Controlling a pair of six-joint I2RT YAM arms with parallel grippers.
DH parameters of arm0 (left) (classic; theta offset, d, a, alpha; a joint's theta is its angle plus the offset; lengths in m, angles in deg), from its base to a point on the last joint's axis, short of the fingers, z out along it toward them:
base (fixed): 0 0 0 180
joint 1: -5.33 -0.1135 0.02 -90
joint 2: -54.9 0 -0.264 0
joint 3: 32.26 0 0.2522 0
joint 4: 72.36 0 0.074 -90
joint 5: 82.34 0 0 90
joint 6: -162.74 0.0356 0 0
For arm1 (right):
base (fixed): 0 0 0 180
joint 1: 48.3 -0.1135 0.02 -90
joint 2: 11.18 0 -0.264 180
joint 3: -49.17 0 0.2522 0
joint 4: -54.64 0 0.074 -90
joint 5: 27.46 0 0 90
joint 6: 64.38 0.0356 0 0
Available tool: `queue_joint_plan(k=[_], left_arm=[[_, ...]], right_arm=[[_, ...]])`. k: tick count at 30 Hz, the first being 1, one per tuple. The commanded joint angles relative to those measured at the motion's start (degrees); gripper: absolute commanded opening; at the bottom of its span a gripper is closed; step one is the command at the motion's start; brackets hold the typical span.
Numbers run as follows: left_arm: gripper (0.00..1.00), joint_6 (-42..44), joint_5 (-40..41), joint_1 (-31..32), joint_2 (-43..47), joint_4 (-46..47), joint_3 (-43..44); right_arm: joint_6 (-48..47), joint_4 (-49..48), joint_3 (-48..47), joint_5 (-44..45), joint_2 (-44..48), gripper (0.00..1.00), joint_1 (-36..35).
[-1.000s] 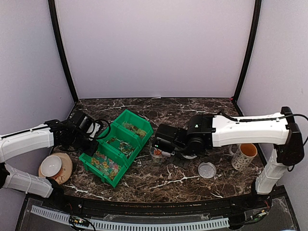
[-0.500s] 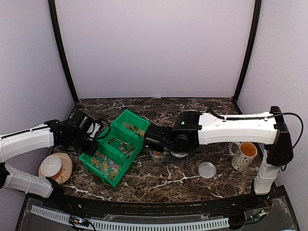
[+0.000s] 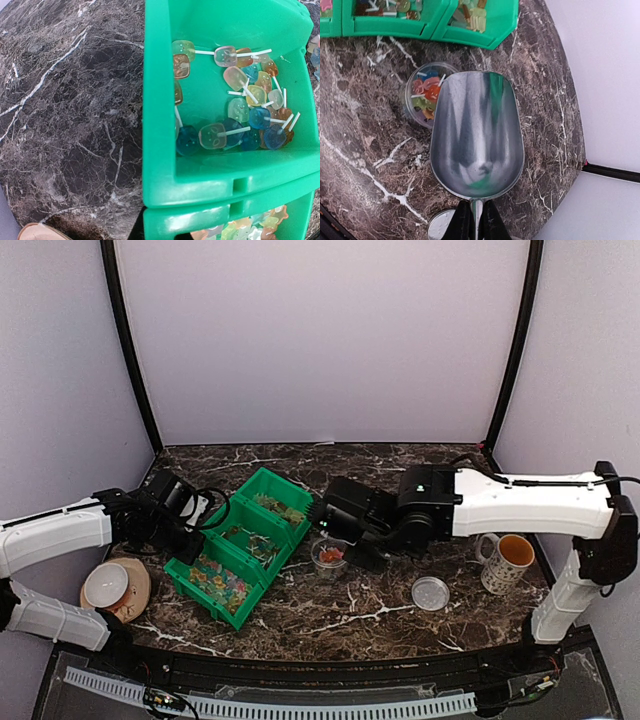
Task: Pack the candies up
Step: Place the plate at the center of the board.
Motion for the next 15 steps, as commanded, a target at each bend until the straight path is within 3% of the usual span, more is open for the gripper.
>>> queue_joint_plan(k=[1, 6, 15], left_arm=[[0.00, -0.74, -1.58, 0.21, 1.38, 5.86, 1.90], [0.00, -0.77, -1.23, 0.21, 0.74, 5.61, 2.01], [0.00, -0.89, -0.75, 0.21, -0.72, 5.47, 2.19]], right_arm=[[-1.45, -15.95, 5.11, 3.73, 6.13, 0.00, -0.16], [-1.41, -30.45, 13.09, 3.25, 12.52, 0.00, 0.44], [-0.49, -45.37, 24.91, 1.97, 17.38, 0.00, 2.54]])
